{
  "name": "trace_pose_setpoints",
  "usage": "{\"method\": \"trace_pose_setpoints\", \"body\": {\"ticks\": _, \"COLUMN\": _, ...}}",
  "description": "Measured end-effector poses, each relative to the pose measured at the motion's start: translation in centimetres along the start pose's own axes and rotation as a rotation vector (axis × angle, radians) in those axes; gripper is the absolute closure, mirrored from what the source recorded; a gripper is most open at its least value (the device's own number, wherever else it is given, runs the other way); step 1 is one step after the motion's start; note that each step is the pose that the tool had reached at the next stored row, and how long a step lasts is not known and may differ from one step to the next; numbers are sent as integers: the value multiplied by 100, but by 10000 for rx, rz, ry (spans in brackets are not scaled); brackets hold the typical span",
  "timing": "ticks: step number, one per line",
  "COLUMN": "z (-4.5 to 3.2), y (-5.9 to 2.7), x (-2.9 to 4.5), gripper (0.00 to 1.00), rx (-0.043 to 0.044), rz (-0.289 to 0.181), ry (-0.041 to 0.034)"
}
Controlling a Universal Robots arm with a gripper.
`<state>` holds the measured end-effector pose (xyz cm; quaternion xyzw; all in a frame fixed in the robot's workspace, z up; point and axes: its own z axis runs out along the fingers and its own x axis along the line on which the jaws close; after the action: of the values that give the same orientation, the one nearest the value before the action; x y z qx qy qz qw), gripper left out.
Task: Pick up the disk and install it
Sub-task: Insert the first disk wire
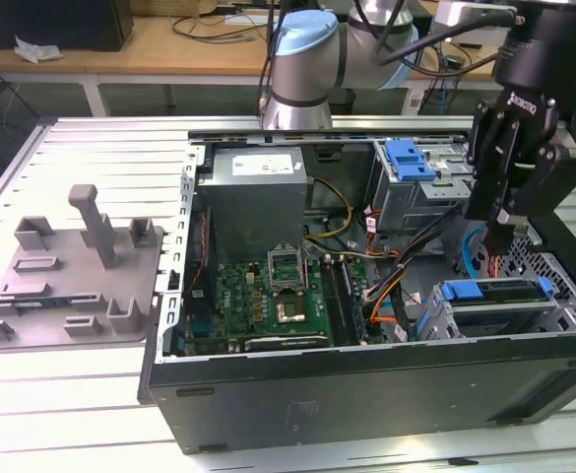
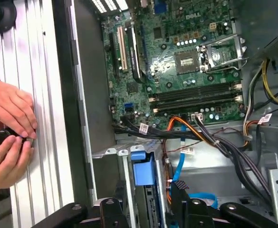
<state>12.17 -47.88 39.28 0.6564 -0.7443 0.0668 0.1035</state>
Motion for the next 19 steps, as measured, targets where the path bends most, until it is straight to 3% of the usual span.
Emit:
{"method": "trace_pose_setpoints", "body": {"ticks": 5, "z": -26, "y": -3, "x": -148, "gripper": 50, "rx": -205, "rz": -42, "ry": 232}}
{"method": "trace_pose_setpoints", "body": {"ticks": 6, "z": -28, "y": -7, "x": -186, "gripper": 50, "rx": -285, "rz": -58, "ry": 313}}
{"method": "trace_pose_setpoints", "body": {"ticks": 7, "z": -33, "y": -20, "x": -224, "gripper": 50, "rx": -369, "rz": -74, "ry": 458}}
{"method": "trace_pose_setpoints", "body": {"ticks": 9, "z": -45, "y": -76, "x": -288, "gripper": 50, "rx": -565, "rz": -96, "ry": 1009}}
{"method": "trace_pose_setpoints", "body": {"ticks": 11, "z": -48, "y": -120, "x": -318, "gripper": 50, "rx": -600, "rz": -89, "ry": 1265}}
{"method": "trace_pose_setpoints", "body": {"ticks": 13, "z": -48, "y": -170, "x": -346, "gripper": 50, "rx": -595, "rz": -75, "ry": 1440}}
{"method": "trace_pose_setpoints", "body": {"ticks": 14, "z": -45, "y": -236, "x": -379, "gripper": 50, "rx": -584, "rz": -59, "ry": 1556}}
{"method": "trace_pose_setpoints", "body": {"ticks": 15, "z": -42, "y": -309, "x": -408, "gripper": 50, "rx": -585, "rz": -27, "ry": 1617}}
{"method": "trace_pose_setpoints", "body": {"ticks": 17, "z": -20, "y": -397, "x": -438, "gripper": 50, "rx": -621, "rz": 76, "ry": 1612}}
{"method": "trace_pose_setpoints", "body": {"ticks": 19, "z": -4, "y": -433, "x": -448, "gripper": 50, "rx": -657, "rz": 186, "ry": 1605}}
